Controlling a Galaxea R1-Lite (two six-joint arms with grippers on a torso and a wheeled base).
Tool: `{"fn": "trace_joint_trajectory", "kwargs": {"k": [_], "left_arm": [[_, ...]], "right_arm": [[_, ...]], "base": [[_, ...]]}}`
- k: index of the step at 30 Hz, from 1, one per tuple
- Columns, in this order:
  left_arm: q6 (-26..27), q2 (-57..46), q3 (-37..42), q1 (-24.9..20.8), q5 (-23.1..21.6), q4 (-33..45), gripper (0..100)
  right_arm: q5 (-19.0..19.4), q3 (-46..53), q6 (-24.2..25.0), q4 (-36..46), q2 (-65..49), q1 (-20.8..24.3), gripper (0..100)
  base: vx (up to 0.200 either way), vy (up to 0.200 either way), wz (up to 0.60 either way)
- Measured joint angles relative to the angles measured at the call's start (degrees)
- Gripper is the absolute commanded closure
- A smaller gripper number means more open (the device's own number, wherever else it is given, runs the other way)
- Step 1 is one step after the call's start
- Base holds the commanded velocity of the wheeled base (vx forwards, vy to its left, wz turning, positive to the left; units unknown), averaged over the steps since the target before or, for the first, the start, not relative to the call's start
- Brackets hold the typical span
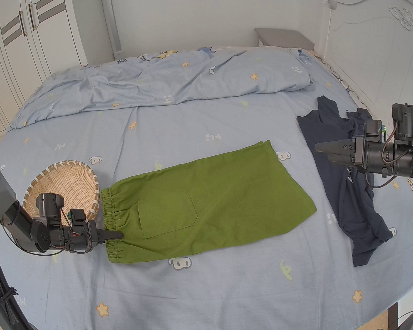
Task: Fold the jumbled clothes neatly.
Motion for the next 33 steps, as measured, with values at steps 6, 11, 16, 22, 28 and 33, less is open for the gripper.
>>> {"fn": "trace_joint_trajectory", "kwargs": {"k": [6, 11, 16, 22, 28, 33], "left_arm": [[0.0, -0.2, 0.1, -0.2, 0.0, 0.0, 100], [-0.1, -0.6, 0.2, 0.0, 0.0, 0.1, 100], [-0.1, -1.0, 0.3, 0.2, -0.1, 0.2, 100], [-0.1, -1.4, 0.5, 0.1, 0.0, 0.2, 100], [0.0, -1.4, 0.8, -0.1, 0.0, 0.1, 100], [0.1, -1.4, 0.9, -0.2, 0.0, 0.0, 100]], "right_arm": [[-0.2, -0.2, -1.0, -0.1, 1.8, -0.2, 0], [-1.1, -1.4, -4.1, 0.1, 7.1, -1.1, 0], [-2.7, -3.4, -7.3, 0.1, 14.8, -1.8, 0], [-3.3, -7.7, -9.9, 0.7, 22.5, -2.9, 0], [-3.2, -11.8, -10.3, 3.3, 26.5, -3.9, 0], [-3.0, -12.3, -10.5, 3.7, 27.9, -3.5, 0]], "base": [[0.0, 0.0, 0.0], [0.0, 0.0, 0.0], [0.0, 0.0, 0.0], [0.0, 0.0, 0.0], [0.0, 0.0, 0.0], [0.0, 0.0, 0.0]]}}
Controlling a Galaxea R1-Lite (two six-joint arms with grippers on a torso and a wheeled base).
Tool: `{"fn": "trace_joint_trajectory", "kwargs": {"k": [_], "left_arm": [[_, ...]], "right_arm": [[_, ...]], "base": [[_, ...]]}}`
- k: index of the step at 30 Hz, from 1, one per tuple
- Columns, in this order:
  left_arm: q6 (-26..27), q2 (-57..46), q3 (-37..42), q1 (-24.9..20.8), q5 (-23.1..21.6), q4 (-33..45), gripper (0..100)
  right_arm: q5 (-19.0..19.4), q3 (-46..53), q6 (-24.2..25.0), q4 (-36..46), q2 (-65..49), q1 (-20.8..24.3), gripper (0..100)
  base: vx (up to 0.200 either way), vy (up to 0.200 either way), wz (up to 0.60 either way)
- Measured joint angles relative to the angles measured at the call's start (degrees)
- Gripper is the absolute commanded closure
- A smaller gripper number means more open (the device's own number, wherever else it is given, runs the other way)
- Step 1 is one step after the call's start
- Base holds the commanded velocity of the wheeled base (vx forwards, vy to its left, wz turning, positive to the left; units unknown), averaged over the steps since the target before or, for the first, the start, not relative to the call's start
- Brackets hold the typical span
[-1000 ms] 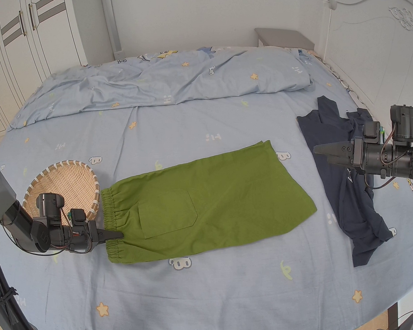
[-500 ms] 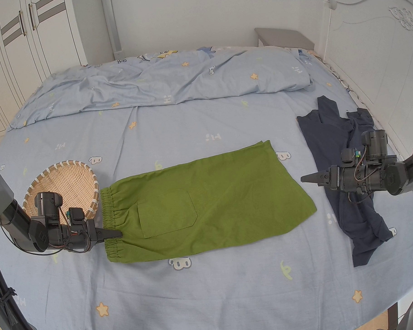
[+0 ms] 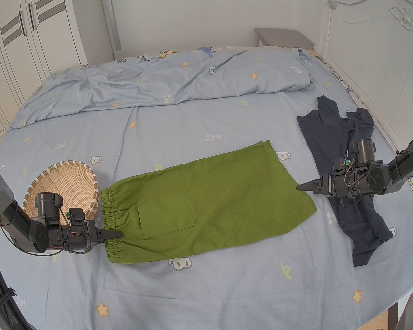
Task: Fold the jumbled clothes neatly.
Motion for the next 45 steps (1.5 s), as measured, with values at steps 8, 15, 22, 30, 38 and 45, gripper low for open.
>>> {"fn": "trace_joint_trajectory", "kwargs": {"k": [8, 15, 22, 30, 38, 45], "left_arm": [[0.1, 0.2, -0.3, 0.0, 0.0, 0.0, 100], [0.1, 0.2, -0.3, 0.1, 0.0, -0.1, 100], [0.1, 0.2, -0.2, 0.0, 0.0, -0.1, 100], [0.1, 0.1, -0.2, 0.0, 0.0, -0.1, 100], [0.1, 0.1, -0.2, 0.1, 0.0, 0.0, 100], [0.1, 0.1, -0.2, 0.1, 0.0, 0.0, 100]], "right_arm": [[0.4, 0.2, -0.9, -0.1, 1.6, 1.1, 0], [0.4, 0.2, -0.9, -0.3, 2.7, 2.1, 0], [0.9, 1.0, -0.9, -0.3, 3.0, 3.8, 0], [2.5, 1.2, -0.3, -0.1, 3.1, 4.3, 100], [2.7, 0.9, -0.1, 0.2, 3.2, 3.8, 100], [6.3, 0.9, 1.1, 0.3, 3.1, 3.3, 100]], "base": [[0.0, 0.0, 0.0], [0.0, 0.0, 0.0], [0.0, 0.0, 0.0], [0.0, 0.0, 0.0], [0.0, 0.0, 0.0], [0.0, 0.0, 0.0]]}}
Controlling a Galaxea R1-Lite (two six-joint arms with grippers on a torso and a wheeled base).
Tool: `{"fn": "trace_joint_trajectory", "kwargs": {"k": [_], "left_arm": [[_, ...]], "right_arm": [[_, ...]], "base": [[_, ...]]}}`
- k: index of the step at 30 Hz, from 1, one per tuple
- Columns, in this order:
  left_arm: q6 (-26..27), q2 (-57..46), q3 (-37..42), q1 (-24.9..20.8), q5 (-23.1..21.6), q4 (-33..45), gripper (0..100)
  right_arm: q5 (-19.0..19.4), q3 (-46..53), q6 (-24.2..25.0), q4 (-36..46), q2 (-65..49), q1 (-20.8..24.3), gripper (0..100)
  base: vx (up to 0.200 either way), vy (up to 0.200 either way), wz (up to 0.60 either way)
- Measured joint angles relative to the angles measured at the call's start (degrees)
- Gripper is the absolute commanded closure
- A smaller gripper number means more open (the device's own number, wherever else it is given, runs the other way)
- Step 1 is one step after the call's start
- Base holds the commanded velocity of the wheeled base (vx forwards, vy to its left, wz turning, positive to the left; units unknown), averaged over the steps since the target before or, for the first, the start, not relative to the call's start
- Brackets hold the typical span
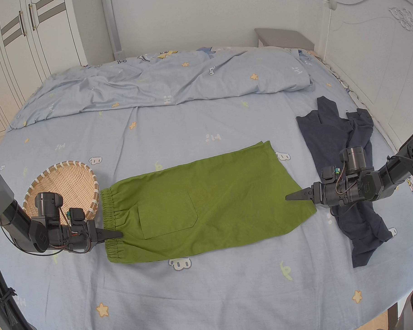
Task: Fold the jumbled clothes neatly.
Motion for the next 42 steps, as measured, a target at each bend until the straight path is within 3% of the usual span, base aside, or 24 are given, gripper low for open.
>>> {"fn": "trace_joint_trajectory", "kwargs": {"k": [3, 27, 34, 42], "left_arm": [[0.0, 0.0, 0.1, 0.0, 0.0, 0.0, 100], [-1.1, -0.5, -0.7, 0.8, 0.0, 2.4, 100], [-0.2, -2.7, -4.2, 1.7, 0.0, 17.0, 100], [10.1, -6.1, -6.5, 3.3, -0.2, 30.2, 100]], "right_arm": [[1.5, 0.1, 1.2, 0.1, -0.1, -0.2, 100], [1.4, 0.3, 1.3, 0.7, -1.4, -1.6, 100], [1.4, 1.5, 1.1, 6.4, -5.8, -1.9, 100], [1.3, 8.1, -0.1, 10.6, -12.7, -1.7, 100]], "base": [[0.0, 0.0, 0.0], [0.0, 0.0, 0.0], [0.0, 0.0, 0.0], [0.0, 0.0, 0.0]]}}
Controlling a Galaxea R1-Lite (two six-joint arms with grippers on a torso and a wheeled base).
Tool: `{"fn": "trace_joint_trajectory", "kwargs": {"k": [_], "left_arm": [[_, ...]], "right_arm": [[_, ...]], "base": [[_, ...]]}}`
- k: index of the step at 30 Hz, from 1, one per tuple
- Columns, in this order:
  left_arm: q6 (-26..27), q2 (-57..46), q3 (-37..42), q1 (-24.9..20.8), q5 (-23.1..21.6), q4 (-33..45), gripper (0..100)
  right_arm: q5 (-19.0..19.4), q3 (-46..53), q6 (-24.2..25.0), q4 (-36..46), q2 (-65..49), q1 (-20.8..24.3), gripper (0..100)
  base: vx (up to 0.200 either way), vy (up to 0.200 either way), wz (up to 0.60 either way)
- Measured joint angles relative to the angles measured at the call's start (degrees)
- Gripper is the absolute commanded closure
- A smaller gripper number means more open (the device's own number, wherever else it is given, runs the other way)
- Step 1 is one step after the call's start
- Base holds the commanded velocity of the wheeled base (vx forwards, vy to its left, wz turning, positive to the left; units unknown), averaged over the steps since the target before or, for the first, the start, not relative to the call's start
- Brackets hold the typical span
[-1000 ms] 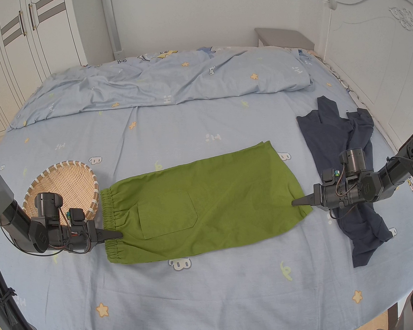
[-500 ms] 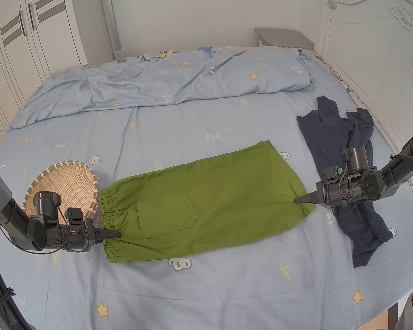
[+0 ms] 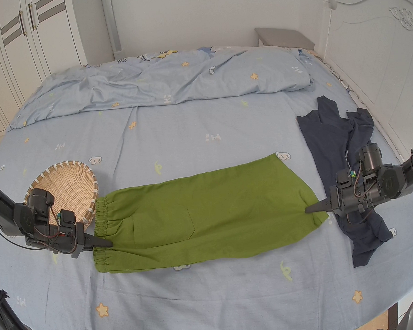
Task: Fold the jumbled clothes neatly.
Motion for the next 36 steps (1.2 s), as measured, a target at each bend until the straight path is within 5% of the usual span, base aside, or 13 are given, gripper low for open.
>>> {"fn": "trace_joint_trajectory", "kwargs": {"k": [8, 21, 32, 33, 36], "left_arm": [[8.3, -3.5, 1.3, 3.0, -0.1, 10.8, 100], [10.1, -8.8, 10.7, 5.6, 0.4, 8.1, 100], [10.3, -9.2, 11.9, 5.2, 3.2, 7.9, 100], [10.3, -9.2, 11.9, 5.2, 3.6, 7.9, 100], [10.3, -9.1, 11.9, 5.1, 4.2, 7.9, 100]], "right_arm": [[0.1, 12.2, -3.0, 0.1, -6.0, 0.4, 100], [0.0, 30.7, -4.9, -7.8, -11.6, 4.7, 100], [0.1, 35.0, -5.0, -12.4, -11.2, 5.8, 100], [0.1, 35.1, -5.1, -12.7, -10.9, 5.8, 0], [0.1, 35.4, -5.1, -14.3, -10.1, 5.8, 0]], "base": [[0.0, 0.0, 0.0], [0.0, 0.0, 0.0], [0.0, 0.0, 0.0], [0.0, 0.0, 0.0], [0.0, 0.0, 0.0]]}}
